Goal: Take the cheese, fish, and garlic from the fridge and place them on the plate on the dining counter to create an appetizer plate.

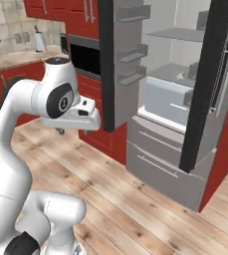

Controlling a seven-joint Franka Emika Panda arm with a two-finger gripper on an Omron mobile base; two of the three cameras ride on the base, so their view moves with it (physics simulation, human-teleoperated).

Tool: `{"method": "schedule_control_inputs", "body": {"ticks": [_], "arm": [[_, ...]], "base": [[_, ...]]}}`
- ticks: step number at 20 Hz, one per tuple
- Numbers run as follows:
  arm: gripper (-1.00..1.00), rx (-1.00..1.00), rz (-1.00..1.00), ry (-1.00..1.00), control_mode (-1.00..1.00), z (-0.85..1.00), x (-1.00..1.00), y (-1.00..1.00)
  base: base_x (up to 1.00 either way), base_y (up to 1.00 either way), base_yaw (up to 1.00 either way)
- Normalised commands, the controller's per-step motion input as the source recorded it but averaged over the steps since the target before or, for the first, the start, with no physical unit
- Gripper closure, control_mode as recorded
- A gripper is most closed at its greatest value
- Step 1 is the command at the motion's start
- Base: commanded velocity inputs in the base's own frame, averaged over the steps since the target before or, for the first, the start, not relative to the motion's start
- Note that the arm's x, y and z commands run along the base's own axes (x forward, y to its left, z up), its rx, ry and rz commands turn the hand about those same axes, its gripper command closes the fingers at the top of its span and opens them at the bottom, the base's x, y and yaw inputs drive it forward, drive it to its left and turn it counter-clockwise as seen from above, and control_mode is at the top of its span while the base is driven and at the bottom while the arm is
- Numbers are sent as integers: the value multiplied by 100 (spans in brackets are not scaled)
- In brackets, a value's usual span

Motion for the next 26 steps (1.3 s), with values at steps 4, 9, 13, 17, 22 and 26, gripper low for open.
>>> {"method": "schedule_control_inputs", "body": {"ticks": [4,9,13,17,22,26], "arm": [[-100,0,0,0,100,0,0,0],[-100,0,0,0,100,0,0,0],[-100,0,0,0,100,0,0,0],[-100,0,0,0,100,0,0,0],[-100,0,0,0,100,0,0,0],[-100,0,0,0,100,0,0,0]], "base": [[61,44,-60],[59,86,-48],[66,69,-48],[79,34,-46],[84,20,-37],[78,49,-20]]}}
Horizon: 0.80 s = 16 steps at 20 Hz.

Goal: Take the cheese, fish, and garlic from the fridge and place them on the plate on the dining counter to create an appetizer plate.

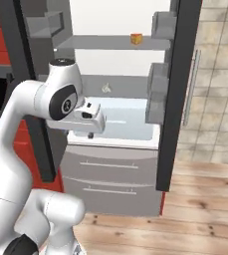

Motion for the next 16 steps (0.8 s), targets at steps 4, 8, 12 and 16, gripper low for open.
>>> {"method": "schedule_control_inputs", "body": {"ticks": [4,8,12,16], "arm": [[-100,0,0,0,100,0,0,0],[-100,0,0,0,100,0,0,0],[-100,0,0,0,100,0,0,0],[-100,0,0,0,100,0,0,0]], "base": [[82,45,-6],[97,12,0],[89,-4,7],[85,0,18]]}}
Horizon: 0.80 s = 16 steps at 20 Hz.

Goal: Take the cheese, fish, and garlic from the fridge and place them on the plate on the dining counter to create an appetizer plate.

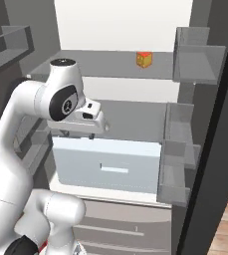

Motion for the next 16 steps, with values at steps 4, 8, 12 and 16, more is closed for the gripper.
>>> {"method": "schedule_control_inputs", "body": {"ticks": [4,8,12,16], "arm": [[-100,0,0,0,100,0,0,0],[-100,0,0,0,100,0,0,0],[-100,3,9,0,-100,0,29,-21],[-100,9,7,-4,-100,-15,63,-26]], "base": [[82,-3,23],[64,-11,18],[10,-4,3],[0,0,0]]}}
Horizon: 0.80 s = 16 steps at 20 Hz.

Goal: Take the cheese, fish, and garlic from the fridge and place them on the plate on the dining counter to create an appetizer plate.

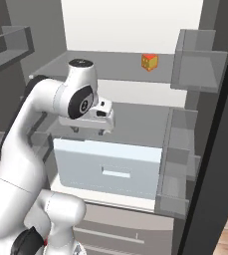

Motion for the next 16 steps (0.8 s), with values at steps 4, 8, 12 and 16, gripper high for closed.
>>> {"method": "schedule_control_inputs", "body": {"ticks": [4,8,12,16], "arm": [[-100,8,4,-11,-100,-37,71,-2],[-100,4,1,-10,-100,-45,63,6],[-100,2,0,-11,-100,-35,58,11],[-100,0,0,-13,-100,-24,60,13]], "base": [[0,0,0],[0,0,0],[0,0,0],[0,0,0]]}}
